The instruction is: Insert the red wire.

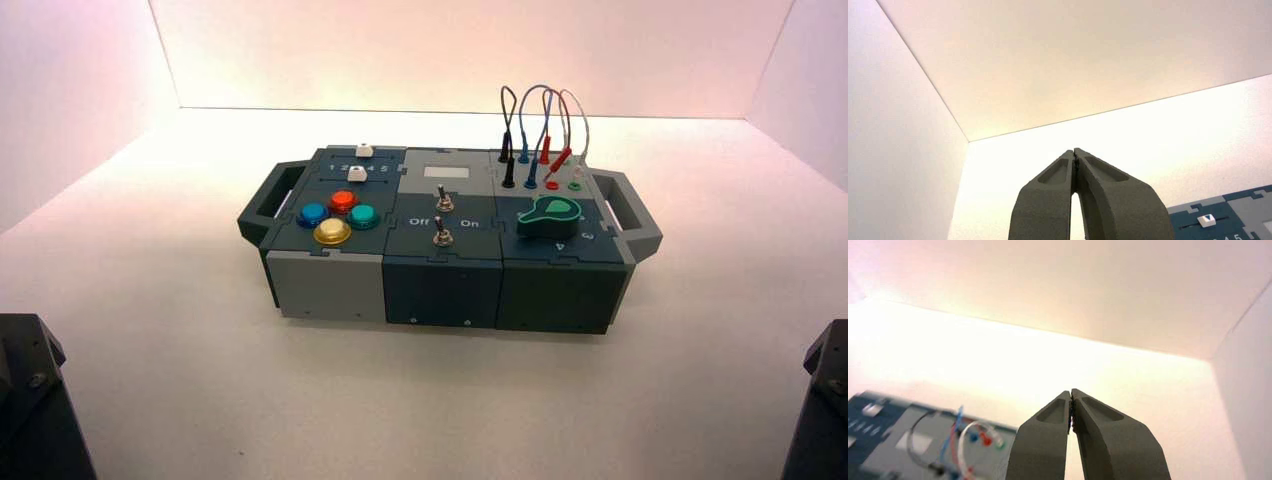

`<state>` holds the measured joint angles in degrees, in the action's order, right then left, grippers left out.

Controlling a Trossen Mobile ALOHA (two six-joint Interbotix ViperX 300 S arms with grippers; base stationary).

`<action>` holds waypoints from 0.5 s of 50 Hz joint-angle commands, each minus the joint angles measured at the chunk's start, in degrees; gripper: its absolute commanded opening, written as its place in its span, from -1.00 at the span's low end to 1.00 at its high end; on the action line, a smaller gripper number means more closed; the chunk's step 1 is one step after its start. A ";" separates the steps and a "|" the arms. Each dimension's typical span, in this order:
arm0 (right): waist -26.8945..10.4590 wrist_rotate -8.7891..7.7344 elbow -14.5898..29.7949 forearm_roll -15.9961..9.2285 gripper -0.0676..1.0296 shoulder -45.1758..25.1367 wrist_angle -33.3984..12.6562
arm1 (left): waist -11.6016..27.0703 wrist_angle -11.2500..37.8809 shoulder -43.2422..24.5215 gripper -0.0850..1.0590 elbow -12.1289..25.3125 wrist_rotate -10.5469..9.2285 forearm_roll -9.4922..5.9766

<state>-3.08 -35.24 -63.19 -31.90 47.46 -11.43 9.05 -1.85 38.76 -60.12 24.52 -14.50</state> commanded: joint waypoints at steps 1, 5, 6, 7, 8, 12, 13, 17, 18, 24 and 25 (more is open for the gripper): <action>-0.18 0.44 3.52 -2.55 -0.87 1.23 -4.66 | -0.18 2.90 1.32 -0.91 1.93 0.00 0.18; -0.18 0.35 5.10 -4.04 -0.86 2.20 -10.11 | -0.18 8.96 2.11 -0.91 3.87 0.00 0.18; -0.18 0.35 5.27 -4.22 -0.86 2.29 -10.90 | -0.18 10.90 2.20 -0.91 4.66 0.00 0.09; -0.18 0.44 5.54 -4.48 -0.86 2.37 -11.87 | -0.18 11.95 2.20 -0.91 5.10 0.09 0.18; -0.18 0.44 5.54 -4.48 -0.86 2.37 -11.87 | -0.18 11.95 2.20 -0.91 5.10 0.09 0.18; -0.09 1.14 7.56 -5.45 -0.83 2.20 -20.92 | 0.09 22.32 1.23 -0.91 9.49 0.00 -0.09; -0.09 1.49 7.91 -5.45 -0.80 2.11 -22.41 | 0.18 23.03 1.14 -0.91 9.84 0.00 -0.09; 0.00 3.52 9.32 -5.45 -0.62 1.23 -27.07 | 1.58 28.04 -0.09 -0.91 12.04 0.00 -0.18; 0.00 4.31 9.67 -5.36 -0.56 0.88 -28.39 | 2.11 29.53 -0.35 -0.91 12.57 0.00 -0.26; 0.00 8.09 11.87 -4.39 -0.20 -2.20 -33.93 | 5.80 35.16 -0.97 -0.91 14.41 0.00 -0.53; 0.00 8.61 12.30 -4.04 -0.15 -2.99 -34.80 | 6.50 35.86 -0.97 -0.91 14.59 0.00 -0.53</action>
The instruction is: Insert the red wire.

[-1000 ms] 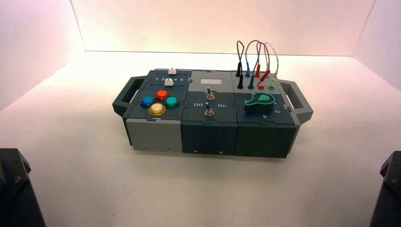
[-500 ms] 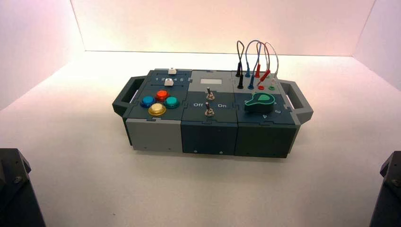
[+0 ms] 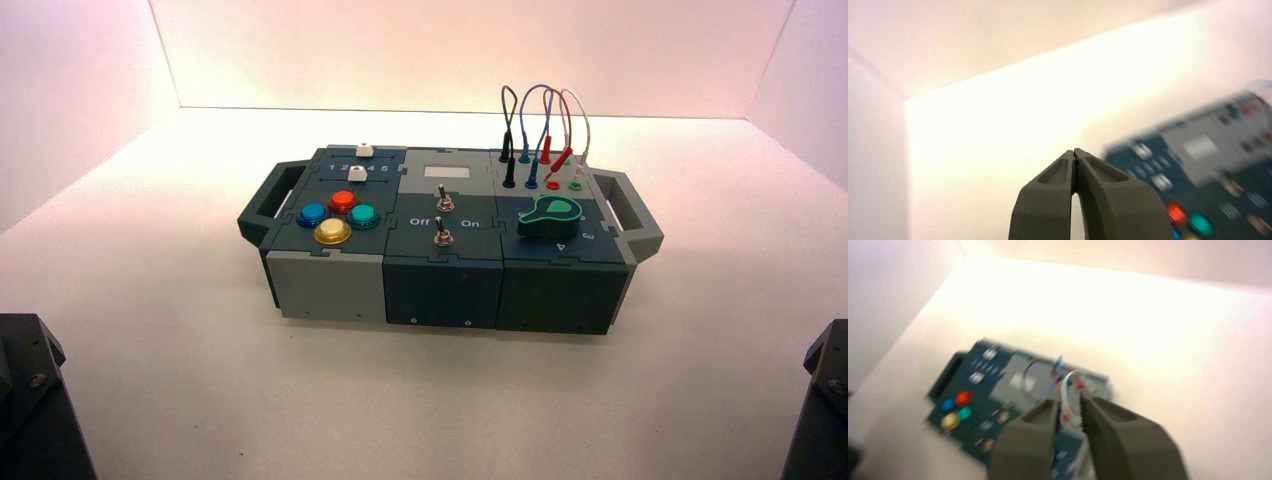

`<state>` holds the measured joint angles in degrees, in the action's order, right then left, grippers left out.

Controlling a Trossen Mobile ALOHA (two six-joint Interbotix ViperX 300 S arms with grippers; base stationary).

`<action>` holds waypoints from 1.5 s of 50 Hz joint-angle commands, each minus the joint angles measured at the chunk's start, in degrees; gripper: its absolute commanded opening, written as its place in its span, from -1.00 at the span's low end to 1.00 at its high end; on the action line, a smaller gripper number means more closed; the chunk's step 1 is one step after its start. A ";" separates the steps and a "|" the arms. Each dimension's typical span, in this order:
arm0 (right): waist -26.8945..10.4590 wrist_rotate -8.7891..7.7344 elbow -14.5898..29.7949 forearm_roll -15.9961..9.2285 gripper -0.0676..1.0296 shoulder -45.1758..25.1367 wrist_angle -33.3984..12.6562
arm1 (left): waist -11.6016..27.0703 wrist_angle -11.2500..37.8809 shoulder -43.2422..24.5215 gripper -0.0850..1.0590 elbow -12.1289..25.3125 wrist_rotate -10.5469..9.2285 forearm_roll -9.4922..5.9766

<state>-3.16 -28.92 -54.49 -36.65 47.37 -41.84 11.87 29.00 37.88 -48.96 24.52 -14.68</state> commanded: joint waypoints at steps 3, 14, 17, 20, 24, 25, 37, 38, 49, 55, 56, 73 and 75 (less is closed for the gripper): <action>0.09 3.08 4.39 1.58 -0.13 -4.83 -6.33 | 5.63 6.94 -0.09 -0.91 3.96 -0.09 -0.79; -0.09 4.13 3.60 4.57 -0.13 -9.58 -8.17 | 6.59 9.93 -0.26 -0.91 5.01 -1.76 -1.85; -0.18 5.27 3.16 5.89 -0.13 -10.28 -7.91 | 6.59 10.81 -0.62 -0.91 5.19 -2.90 -1.85; -0.88 6.33 3.08 7.47 -0.13 -11.16 -7.91 | 6.68 12.13 -1.23 -0.91 5.45 -4.22 -1.85; -2.72 8.79 3.43 10.72 -0.13 -12.48 -7.82 | 6.68 14.50 -2.55 -0.91 6.33 -5.80 -1.85; -3.52 9.76 3.60 12.13 -0.13 -13.01 -7.73 | 6.68 15.03 -2.99 -0.91 6.50 -6.15 -1.85; -14.77 27.16 7.03 29.71 -0.14 -16.70 -5.10 | 6.59 16.52 -7.29 -0.91 8.61 -10.02 -2.11; -15.21 27.60 7.21 29.79 -0.14 -16.87 -5.10 | 6.59 16.44 -7.38 -0.91 8.70 -10.46 -2.11; -19.78 33.49 7.65 26.10 -0.13 -19.34 -2.11 | 7.65 15.82 -7.21 -0.91 9.58 -13.97 -3.25; -19.78 35.16 5.89 24.96 -0.13 -20.57 -0.44 | 9.58 17.05 -7.38 -0.91 9.76 -13.71 -5.63; -19.78 35.42 5.36 24.70 -0.13 -20.92 0.09 | 9.84 17.23 -7.47 -0.91 9.76 -13.71 -5.98; -20.30 35.95 1.14 20.65 -0.12 -23.91 6.50 | 13.01 20.83 -9.23 -0.91 10.02 -11.69 -10.81; -20.21 36.12 0.97 20.39 -0.12 -24.79 6.86 | 13.01 20.92 -9.14 -0.91 9.93 -11.69 -11.25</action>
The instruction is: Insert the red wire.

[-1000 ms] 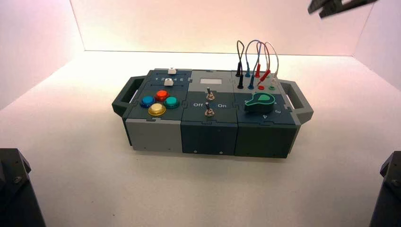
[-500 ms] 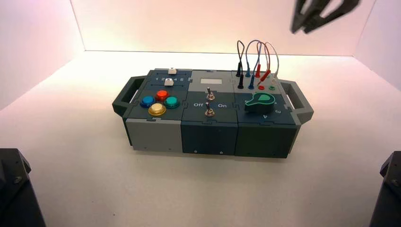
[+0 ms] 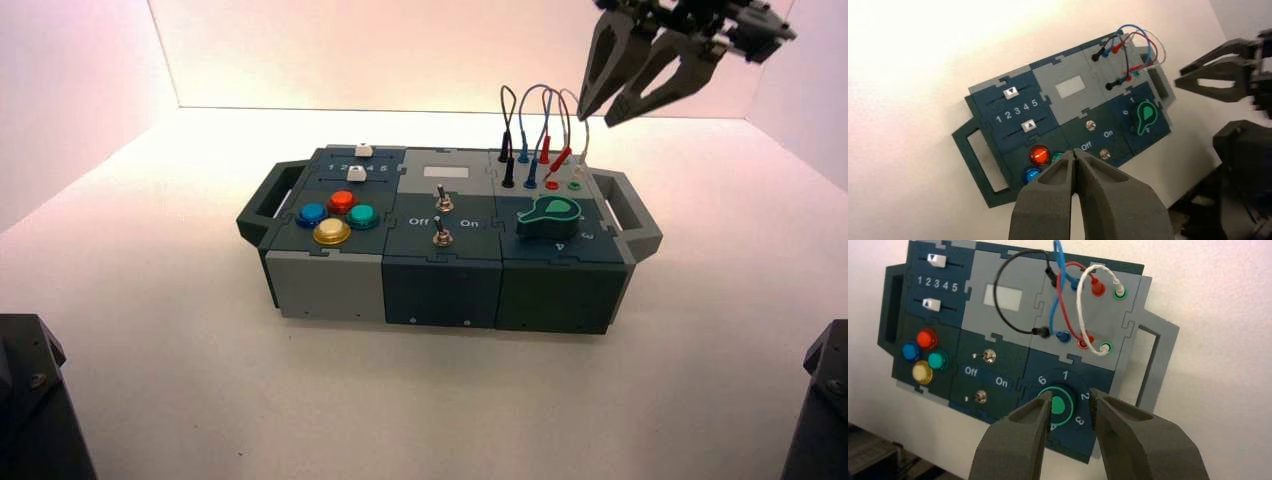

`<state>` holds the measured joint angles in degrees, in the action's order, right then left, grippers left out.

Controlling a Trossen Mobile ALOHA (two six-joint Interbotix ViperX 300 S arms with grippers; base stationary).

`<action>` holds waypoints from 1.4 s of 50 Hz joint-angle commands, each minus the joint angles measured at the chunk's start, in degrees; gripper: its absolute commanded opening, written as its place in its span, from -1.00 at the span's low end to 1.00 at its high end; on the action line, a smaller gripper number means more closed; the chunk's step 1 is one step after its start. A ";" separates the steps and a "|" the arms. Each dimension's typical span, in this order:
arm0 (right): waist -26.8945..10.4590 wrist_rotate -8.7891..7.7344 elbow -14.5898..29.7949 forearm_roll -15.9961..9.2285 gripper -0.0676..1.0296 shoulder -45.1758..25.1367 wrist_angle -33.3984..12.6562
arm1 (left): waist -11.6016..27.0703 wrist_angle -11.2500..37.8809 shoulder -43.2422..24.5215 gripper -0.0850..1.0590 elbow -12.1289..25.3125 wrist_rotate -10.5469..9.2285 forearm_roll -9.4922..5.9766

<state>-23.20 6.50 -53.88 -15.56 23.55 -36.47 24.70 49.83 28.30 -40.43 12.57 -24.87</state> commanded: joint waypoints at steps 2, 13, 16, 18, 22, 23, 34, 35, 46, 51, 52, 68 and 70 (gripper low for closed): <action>-0.26 0.88 0.35 -0.79 -0.12 -1.76 1.85 | 0.18 0.26 0.53 -0.91 1.23 0.26 -1.67; -0.53 0.97 0.26 -2.72 -0.12 -6.94 6.94 | 0.26 0.53 1.23 -0.91 0.97 0.26 -2.46; -0.53 0.97 0.53 -2.72 -0.12 -8.26 7.73 | 0.18 0.53 1.58 -0.91 0.88 0.35 -2.46; -0.53 0.97 0.70 -2.72 -0.12 -9.05 8.09 | 0.26 0.62 1.76 -0.91 0.88 0.44 -2.46; -0.53 0.88 1.32 -2.72 -0.12 -10.81 8.35 | 0.18 0.53 2.11 -0.91 0.79 0.53 -2.46; -0.53 0.88 1.49 -2.72 -0.12 -11.07 8.35 | 0.26 0.53 2.11 -0.91 0.79 0.53 -2.46; -0.53 0.44 2.02 -2.55 -0.12 -13.54 10.81 | 0.18 0.53 2.20 -0.91 0.70 1.14 -2.46; -0.53 0.44 2.11 -2.55 -0.12 -13.45 10.81 | 0.18 0.62 2.20 -0.91 0.62 1.14 -2.46; -0.53 0.44 2.55 -2.37 -0.12 -12.57 11.16 | 0.18 0.53 2.29 -0.91 0.62 1.23 -2.46; -0.53 0.44 3.25 -1.85 -0.12 -12.13 11.07 | 0.26 0.53 2.37 -0.91 0.53 1.14 -2.46; -0.53 0.44 3.52 -1.76 -0.12 -11.95 10.81 | 0.18 0.62 2.55 -0.91 0.44 1.23 -2.46; -0.44 0.44 5.19 0.62 -0.12 -11.78 9.67 | 0.26 0.53 3.87 -0.91 0.00 1.67 -2.46; -0.44 0.44 5.63 1.23 -0.12 -12.04 9.14 | 0.18 0.53 4.13 -0.91 -0.18 1.58 -2.46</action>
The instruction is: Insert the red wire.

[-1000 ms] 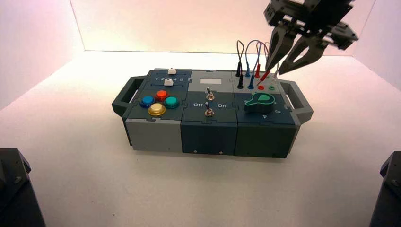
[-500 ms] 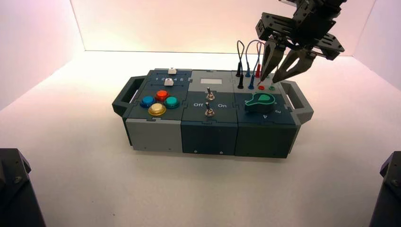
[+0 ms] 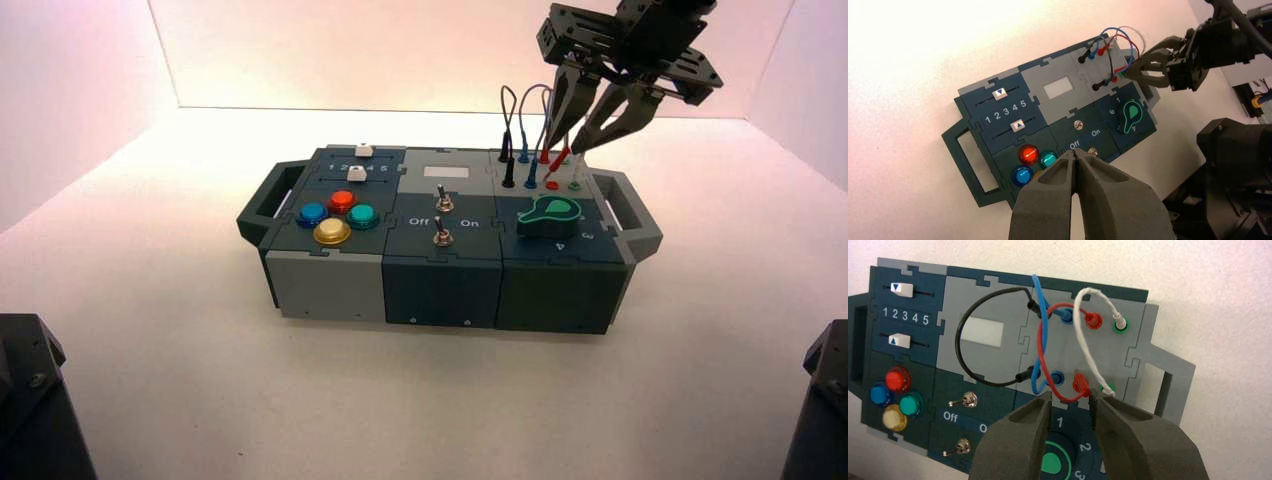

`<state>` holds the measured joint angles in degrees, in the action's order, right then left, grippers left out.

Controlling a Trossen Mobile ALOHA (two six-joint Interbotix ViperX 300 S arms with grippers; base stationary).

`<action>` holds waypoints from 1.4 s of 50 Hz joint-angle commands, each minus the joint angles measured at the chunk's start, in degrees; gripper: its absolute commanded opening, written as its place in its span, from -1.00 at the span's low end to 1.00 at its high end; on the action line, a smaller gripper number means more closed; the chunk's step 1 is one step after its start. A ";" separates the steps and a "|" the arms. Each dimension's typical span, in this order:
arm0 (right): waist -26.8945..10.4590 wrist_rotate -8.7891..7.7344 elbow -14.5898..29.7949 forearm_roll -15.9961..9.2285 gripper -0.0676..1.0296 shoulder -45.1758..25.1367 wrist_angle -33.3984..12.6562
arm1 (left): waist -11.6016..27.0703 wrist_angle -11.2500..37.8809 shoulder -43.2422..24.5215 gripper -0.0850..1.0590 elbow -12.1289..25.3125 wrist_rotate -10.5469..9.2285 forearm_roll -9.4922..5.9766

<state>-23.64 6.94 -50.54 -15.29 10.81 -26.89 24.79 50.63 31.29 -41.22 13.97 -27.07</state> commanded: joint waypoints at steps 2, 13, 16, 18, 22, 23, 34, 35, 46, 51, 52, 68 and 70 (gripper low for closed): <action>0.09 0.09 2.55 1.58 -0.12 0.44 -0.88 | 0.18 -0.26 1.32 -0.91 0.62 0.26 -0.26; 0.09 0.18 4.92 5.19 -0.12 -2.64 -3.52 | 0.18 -0.26 2.29 -0.91 0.35 0.44 -0.26; 0.09 0.09 5.36 5.89 -0.12 -3.34 -3.96 | 0.18 -0.26 2.46 -0.91 0.26 0.44 -0.18; 0.09 0.18 5.54 6.15 -0.12 -3.78 -4.13 | 0.09 -0.26 2.64 -0.91 0.18 0.44 -0.18; 0.00 0.18 5.89 6.42 -0.12 -4.75 -4.22 | 0.09 -0.26 2.72 -0.91 0.09 0.44 -0.18; 0.09 0.18 5.98 6.50 -0.12 -4.92 -4.31 | 0.09 -0.26 2.81 -0.91 0.09 0.44 -0.18; 0.00 0.09 6.24 6.77 -0.14 -5.71 -4.31 | 0.18 -0.26 2.72 -0.91 0.00 0.44 -0.18; 0.00 0.00 6.24 6.77 -0.17 -5.71 -4.31 | 0.09 -0.35 2.72 -0.91 0.09 0.44 -0.18; -0.18 -0.62 6.33 8.17 -0.73 -6.33 -4.83 | 0.18 -0.53 2.64 -0.91 -0.09 0.44 -0.18; -0.26 -1.23 6.33 9.40 -0.92 -6.50 -5.80 | 0.18 -0.62 2.64 -0.91 -0.26 0.44 -0.18; -0.26 -1.23 6.42 9.49 -0.92 -6.42 -5.89 | 0.09 -0.62 2.64 -0.91 -0.26 0.44 -0.18; -3.16 -1.58 9.84 11.34 -0.92 -6.15 -12.74 | 0.09 -0.79 2.81 -0.91 -0.70 0.44 -0.09; -3.69 -1.58 10.99 11.87 -0.92 -6.24 -13.97 | 0.09 -0.79 2.81 -0.91 -0.70 0.44 -0.18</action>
<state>-26.28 5.45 -42.45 -4.39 3.96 -39.02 24.79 50.19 33.57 -42.71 14.06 -27.07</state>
